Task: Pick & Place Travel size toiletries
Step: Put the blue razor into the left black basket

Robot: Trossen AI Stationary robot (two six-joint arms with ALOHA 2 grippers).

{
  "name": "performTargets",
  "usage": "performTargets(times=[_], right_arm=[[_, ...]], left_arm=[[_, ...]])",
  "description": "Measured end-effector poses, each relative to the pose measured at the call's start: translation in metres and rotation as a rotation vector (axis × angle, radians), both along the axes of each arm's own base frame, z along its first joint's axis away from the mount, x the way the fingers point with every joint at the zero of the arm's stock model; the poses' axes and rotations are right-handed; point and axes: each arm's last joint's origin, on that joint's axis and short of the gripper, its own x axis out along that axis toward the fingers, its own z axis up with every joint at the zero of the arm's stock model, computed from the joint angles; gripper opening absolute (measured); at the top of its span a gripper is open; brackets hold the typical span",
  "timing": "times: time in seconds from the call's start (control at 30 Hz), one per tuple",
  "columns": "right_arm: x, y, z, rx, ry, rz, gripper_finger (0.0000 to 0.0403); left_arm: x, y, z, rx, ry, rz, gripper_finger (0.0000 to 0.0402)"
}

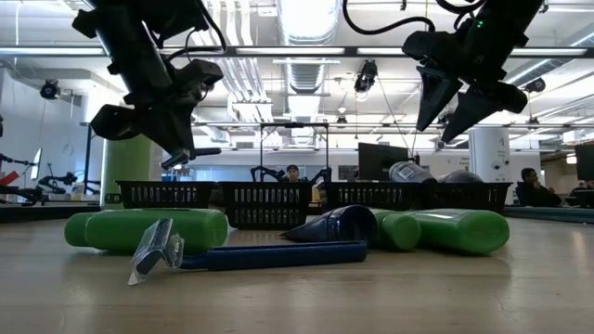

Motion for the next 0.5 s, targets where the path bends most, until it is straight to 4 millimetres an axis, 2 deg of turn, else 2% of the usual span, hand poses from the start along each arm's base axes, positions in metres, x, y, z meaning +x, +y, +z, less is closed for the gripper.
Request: performTargets(times=[0.27, 0.5], right_arm=[[0.0, 0.0, 0.0, 0.0, 0.0, 0.0, 0.0261], [-0.0007, -0.0001, -0.0015, -0.002, 0.006, 0.002, 0.0277]], left_arm=[[0.001, -0.0004, 0.0006, -0.015, -0.017, 0.021, 0.0039], [0.005, -0.0014, -0.008, -0.022, 0.026, -0.006, 0.0039]])
